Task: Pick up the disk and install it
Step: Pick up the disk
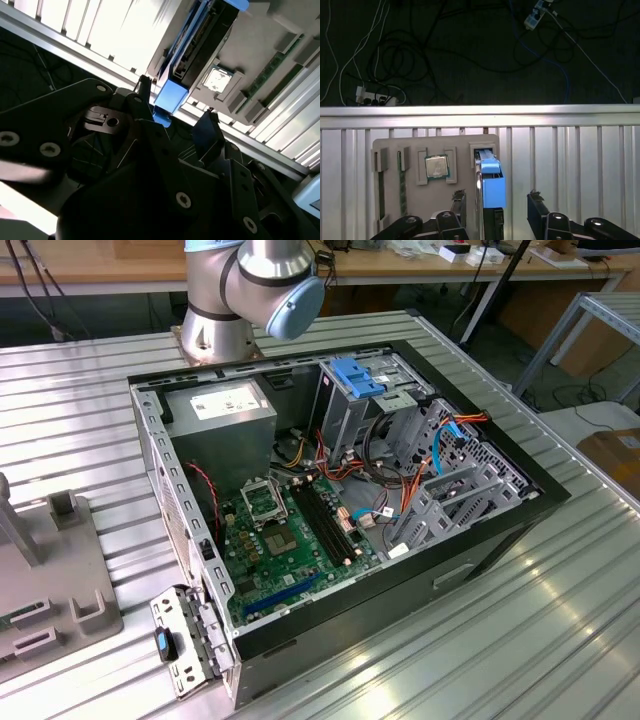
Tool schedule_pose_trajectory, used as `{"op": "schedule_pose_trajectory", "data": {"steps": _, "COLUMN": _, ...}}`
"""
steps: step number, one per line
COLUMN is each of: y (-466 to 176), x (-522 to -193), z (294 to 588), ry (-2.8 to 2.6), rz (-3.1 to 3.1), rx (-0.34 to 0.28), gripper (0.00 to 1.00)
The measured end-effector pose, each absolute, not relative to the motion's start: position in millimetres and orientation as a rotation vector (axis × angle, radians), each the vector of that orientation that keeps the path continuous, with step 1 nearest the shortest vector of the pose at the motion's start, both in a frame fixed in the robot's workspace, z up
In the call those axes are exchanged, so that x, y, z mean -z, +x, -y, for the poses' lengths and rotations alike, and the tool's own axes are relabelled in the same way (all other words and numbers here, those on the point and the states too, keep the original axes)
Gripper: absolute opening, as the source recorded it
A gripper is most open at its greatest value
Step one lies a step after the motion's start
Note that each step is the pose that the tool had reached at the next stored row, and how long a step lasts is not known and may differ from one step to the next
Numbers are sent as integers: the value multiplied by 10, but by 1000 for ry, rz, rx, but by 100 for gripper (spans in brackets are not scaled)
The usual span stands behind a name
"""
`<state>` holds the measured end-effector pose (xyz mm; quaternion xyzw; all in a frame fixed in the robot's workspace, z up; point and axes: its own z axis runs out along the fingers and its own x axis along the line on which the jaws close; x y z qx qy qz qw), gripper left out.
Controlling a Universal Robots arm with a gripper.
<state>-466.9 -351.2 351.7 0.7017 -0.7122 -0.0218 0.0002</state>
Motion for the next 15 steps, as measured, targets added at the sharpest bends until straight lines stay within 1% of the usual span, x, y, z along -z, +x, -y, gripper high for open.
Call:
{"op": "schedule_pose_trajectory", "data": {"steps": 4, "y": -4668, "x": -3408, "z": 3512, "ry": 2204, "rz": 2237, "rx": 68, "gripper": 60}}
{"op": "schedule_pose_trajectory", "data": {"steps": 9, "y": -4669, "x": -3366, "z": 3512, "ry": 2204, "rz": 2237, "rx": 68, "gripper": 60}}
{"op": "schedule_pose_trajectory", "data": {"steps": 15, "y": -4668, "x": -3231, "z": 3512, "ry": 2205, "rz": 2237, "rx": 69, "gripper": 60}}
